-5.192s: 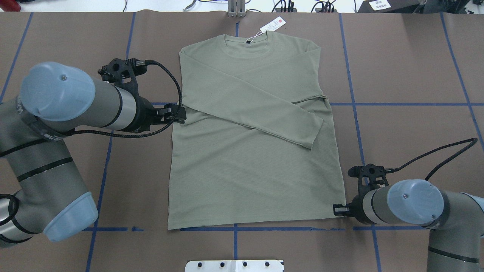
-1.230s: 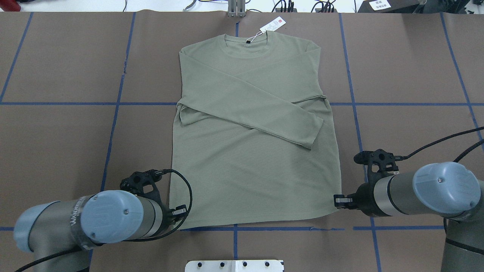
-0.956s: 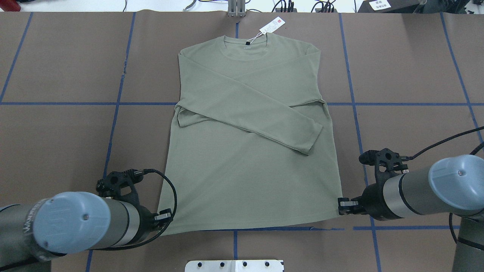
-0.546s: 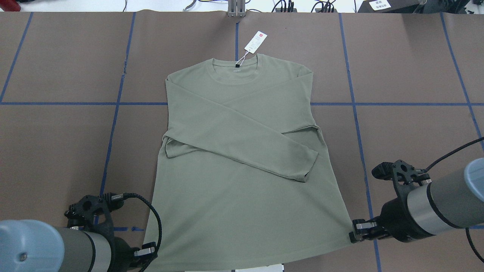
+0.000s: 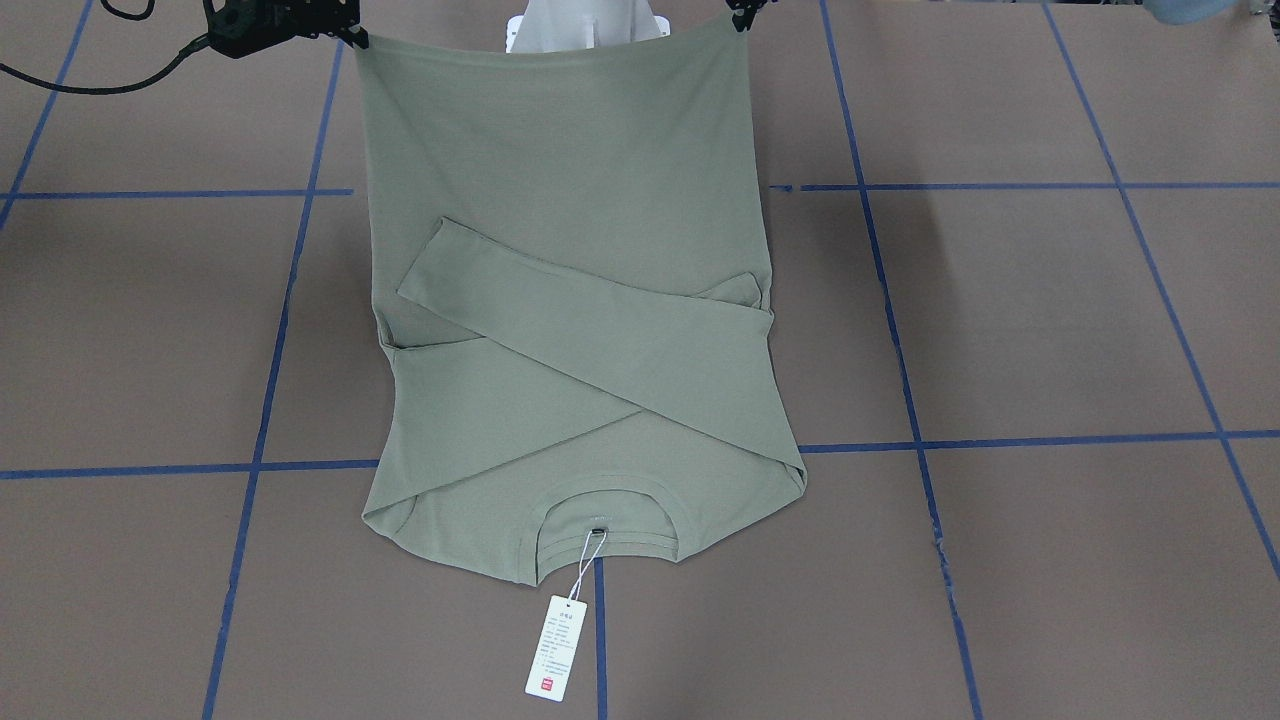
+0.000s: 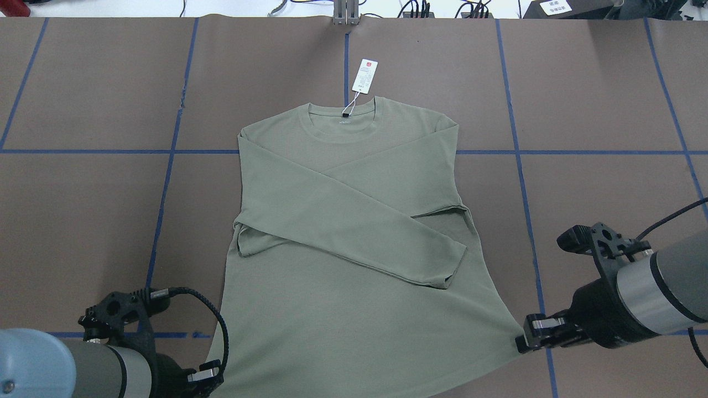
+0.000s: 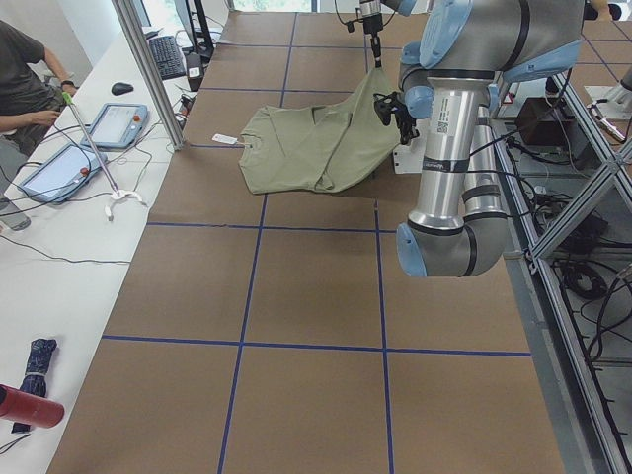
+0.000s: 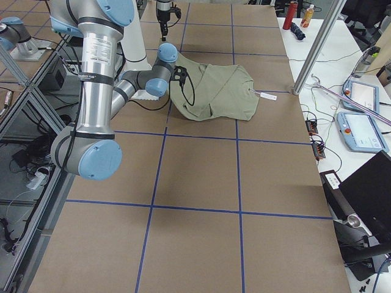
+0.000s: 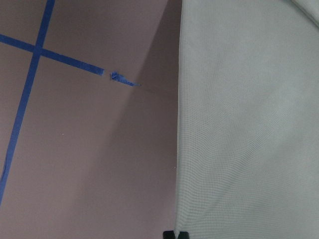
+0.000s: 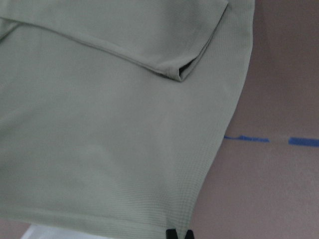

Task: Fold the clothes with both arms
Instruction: 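Lift the hem with both grippers and fold it toward the collar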

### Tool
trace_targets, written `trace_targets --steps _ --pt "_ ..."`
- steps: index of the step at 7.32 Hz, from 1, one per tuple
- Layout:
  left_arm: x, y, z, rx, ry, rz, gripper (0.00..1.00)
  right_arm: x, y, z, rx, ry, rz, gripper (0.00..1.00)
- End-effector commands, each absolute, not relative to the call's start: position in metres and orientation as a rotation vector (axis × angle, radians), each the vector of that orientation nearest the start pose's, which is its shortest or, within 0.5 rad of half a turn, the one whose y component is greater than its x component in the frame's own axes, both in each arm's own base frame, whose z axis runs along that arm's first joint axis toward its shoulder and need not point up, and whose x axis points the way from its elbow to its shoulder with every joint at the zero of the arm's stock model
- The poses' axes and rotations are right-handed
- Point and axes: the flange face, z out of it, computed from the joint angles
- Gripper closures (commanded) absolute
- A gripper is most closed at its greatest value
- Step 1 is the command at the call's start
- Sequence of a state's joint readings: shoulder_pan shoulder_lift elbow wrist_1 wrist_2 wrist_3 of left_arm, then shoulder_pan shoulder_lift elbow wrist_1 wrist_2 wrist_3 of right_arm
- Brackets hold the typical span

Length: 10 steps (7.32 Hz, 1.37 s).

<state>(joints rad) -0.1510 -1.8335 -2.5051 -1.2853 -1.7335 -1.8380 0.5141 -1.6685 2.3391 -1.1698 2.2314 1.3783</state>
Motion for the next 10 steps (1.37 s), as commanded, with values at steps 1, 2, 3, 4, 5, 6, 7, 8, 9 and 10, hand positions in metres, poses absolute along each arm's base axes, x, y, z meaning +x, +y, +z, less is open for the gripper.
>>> trace_targets --steps 1,2,3,4,5,6,7,8,9,10 --pt "0.362 -0.248 0.187 -0.066 0.907 -0.352 1.0 -0.308 -0.318 0.283 -0.109 -1.197 0.026 1.0" --pt "0.353 -0.29 0.201 -0.03 0.867 -0.369 1.0 -0.292 -0.346 0.288 -0.075 -1.19 0.094 1.0" --pt "0.342 -0.323 0.202 0.006 0.858 -0.389 1.0 -0.292 -0.378 0.281 -0.035 -1.201 0.136 1.0" --pt "0.335 -0.354 0.199 0.05 0.848 -0.406 1.0 -0.306 -0.414 0.269 0.005 -1.206 0.169 1.0" --pt "0.331 -0.384 0.197 0.077 0.838 -0.412 1.0 -0.319 -0.448 0.268 0.021 -1.189 0.204 1.0" --pt "0.336 -0.413 0.199 0.101 0.818 -0.419 1.0 -0.326 -0.486 0.265 0.033 -1.175 0.243 1.0" --pt "0.35 -0.437 0.211 0.118 0.82 -0.42 1.0 -0.333 -0.504 0.268 0.029 -1.16 0.262 1.0" --pt "0.36 -0.462 0.23 0.13 0.823 -0.436 1.0 -0.342 -0.523 0.269 0.047 -1.139 0.288 1.0" --pt "0.362 -0.486 0.247 0.144 0.826 -0.46 1.0 -0.356 -0.54 0.276 0.042 -1.112 0.305 1.0" --pt "0.374 -0.507 0.27 0.152 0.82 -0.465 1.0 -0.362 -0.55 0.291 0.038 -1.08 0.327 1.0"
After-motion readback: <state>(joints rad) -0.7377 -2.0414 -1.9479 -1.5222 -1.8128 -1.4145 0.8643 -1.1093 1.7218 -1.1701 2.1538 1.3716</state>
